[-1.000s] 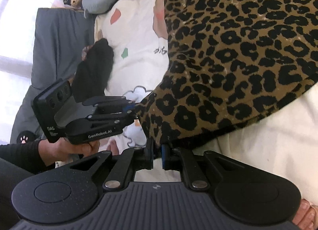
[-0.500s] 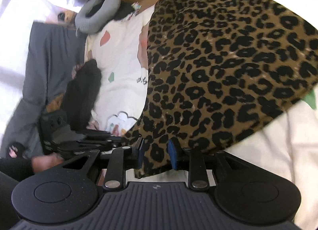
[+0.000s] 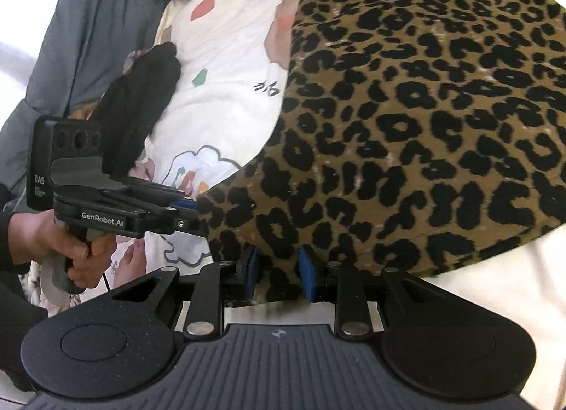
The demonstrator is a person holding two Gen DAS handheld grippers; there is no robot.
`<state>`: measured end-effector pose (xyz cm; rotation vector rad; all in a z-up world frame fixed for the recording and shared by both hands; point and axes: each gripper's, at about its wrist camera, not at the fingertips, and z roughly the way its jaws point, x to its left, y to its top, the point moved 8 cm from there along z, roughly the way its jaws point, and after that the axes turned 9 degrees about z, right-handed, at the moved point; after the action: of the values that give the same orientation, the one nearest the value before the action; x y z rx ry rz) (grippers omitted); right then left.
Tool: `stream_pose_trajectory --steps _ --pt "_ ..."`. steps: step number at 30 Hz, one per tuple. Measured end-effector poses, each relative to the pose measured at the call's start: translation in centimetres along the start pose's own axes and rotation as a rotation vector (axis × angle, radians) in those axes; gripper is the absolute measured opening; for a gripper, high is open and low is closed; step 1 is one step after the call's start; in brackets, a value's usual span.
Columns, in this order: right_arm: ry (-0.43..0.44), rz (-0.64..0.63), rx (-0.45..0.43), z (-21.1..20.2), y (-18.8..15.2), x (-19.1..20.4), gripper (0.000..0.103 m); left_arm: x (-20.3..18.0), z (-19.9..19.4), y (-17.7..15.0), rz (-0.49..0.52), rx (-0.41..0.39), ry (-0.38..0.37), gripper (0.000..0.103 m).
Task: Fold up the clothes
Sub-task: 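Lift the trousers edge with both tools and fold it over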
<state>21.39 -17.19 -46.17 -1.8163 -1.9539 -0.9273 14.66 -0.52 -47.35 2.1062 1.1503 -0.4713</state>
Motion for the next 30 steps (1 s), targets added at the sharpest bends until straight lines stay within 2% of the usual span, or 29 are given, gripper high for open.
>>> stream_pose_trajectory --steps 6,12,19,21,24,26,30 --pt "0.012 -0.016 -0.002 0.2 -0.2 0.7 0.026 -0.5 0.3 -0.1 0.006 0.015 -0.021 0.023" --pt "0.004 -0.056 -0.013 0.2 -0.2 1.6 0.027 -0.8 0.0 -0.1 -0.003 0.013 -0.049 0.023" --pt "-0.001 -0.08 -0.011 0.8 -0.1 2.3 0.026 -0.3 -0.8 -0.4 -0.02 0.011 -0.046 0.023" --pt "-0.003 -0.081 -0.009 1.0 -0.3 2.3 0.026 -0.3 -1.3 -0.5 -0.021 0.011 -0.053 0.025" --pt "-0.003 -0.086 -0.015 1.2 -0.4 2.3 0.026 -0.5 -2.0 -0.3 -0.026 0.002 -0.064 0.034" --pt "-0.004 -0.09 -0.019 1.3 -0.4 2.3 0.026 -0.6 -2.4 -0.2 -0.03 -0.01 -0.061 0.05" --pt "-0.009 -0.103 -0.024 1.6 -0.3 2.4 0.027 0.0 -2.4 0.3 -0.069 -0.042 -0.043 0.055"
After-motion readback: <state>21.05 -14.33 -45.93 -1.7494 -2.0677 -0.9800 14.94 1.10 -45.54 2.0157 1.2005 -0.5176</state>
